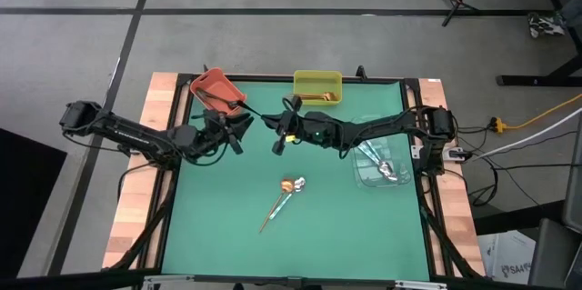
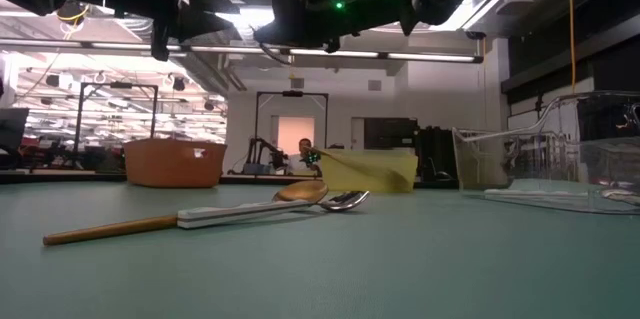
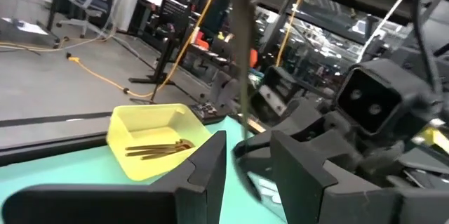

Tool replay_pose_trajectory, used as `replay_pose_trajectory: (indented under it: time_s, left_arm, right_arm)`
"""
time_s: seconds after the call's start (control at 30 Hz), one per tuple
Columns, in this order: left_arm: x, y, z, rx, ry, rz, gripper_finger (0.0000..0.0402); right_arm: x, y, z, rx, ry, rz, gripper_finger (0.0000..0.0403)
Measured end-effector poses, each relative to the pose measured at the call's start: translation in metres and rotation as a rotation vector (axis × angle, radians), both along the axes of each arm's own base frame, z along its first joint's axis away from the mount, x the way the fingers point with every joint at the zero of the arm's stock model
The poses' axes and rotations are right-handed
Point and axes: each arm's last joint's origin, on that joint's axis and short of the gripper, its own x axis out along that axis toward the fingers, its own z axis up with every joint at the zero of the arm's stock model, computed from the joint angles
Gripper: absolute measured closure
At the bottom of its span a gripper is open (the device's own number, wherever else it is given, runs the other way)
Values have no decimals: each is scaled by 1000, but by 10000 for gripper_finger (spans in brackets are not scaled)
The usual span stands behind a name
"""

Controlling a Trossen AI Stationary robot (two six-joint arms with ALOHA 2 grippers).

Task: Sort silverware by color (type)
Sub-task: Put the black spoon into the orange bin

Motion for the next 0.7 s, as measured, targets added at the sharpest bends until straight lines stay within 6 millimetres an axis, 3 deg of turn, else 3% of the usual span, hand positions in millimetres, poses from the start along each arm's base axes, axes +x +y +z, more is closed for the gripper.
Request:
replay_pose_trajectory:
  time_s: [0.7]
  left_arm:
    - [0,9,0,-4,-7,37,296]
  right_arm:
    - [0,2,-7,11,75,56,403]
